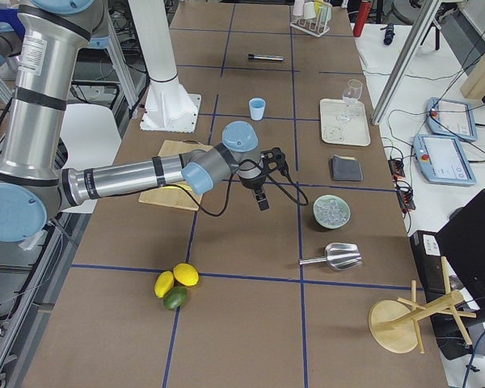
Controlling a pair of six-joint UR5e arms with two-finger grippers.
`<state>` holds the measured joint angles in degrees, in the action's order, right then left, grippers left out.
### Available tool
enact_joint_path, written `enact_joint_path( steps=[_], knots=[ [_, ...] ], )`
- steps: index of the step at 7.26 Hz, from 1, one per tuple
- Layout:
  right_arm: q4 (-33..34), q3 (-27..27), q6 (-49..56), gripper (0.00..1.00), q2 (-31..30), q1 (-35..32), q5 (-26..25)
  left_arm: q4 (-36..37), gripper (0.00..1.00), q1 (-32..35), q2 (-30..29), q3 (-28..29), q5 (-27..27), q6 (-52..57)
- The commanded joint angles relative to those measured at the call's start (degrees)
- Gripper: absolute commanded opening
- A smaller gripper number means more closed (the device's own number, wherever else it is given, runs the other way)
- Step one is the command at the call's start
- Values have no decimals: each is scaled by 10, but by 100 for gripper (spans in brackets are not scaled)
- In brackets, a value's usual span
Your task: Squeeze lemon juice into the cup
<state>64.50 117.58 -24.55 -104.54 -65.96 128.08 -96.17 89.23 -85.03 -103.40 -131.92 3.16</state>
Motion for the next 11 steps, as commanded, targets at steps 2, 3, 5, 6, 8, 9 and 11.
enact_joint_path(
  steps=[2, 3, 5, 6, 8, 9, 11],
  knots=[
    [-4, 104, -295, 100, -8, 229, -116, -9, 100, -1, -9, -1, 0, -1],
    [-5, 120, -379, 100, -9, 319, -190, -12, 100, -1, -11, -1, 0, -1],
    [-5, 121, -531, 100, -9, 509, -378, -23, 100, -2, -15, -1, 0, -3],
    [-5, 121, -581, 100, -8, 582, -446, -24, 100, -2, -15, -1, 0, -2],
    [1, 120, -631, 100, -4, 685, -542, -24, 100, -2, -15, -1, 0, -2],
    [14, 118, -631, 100, 9, 690, -544, -24, 100, -2, -15, -1, 0, -2],
    [85, 101, -631, 100, 71, 690, -545, -24, 100, -2, -15, -1, 0, -2]
  ],
)
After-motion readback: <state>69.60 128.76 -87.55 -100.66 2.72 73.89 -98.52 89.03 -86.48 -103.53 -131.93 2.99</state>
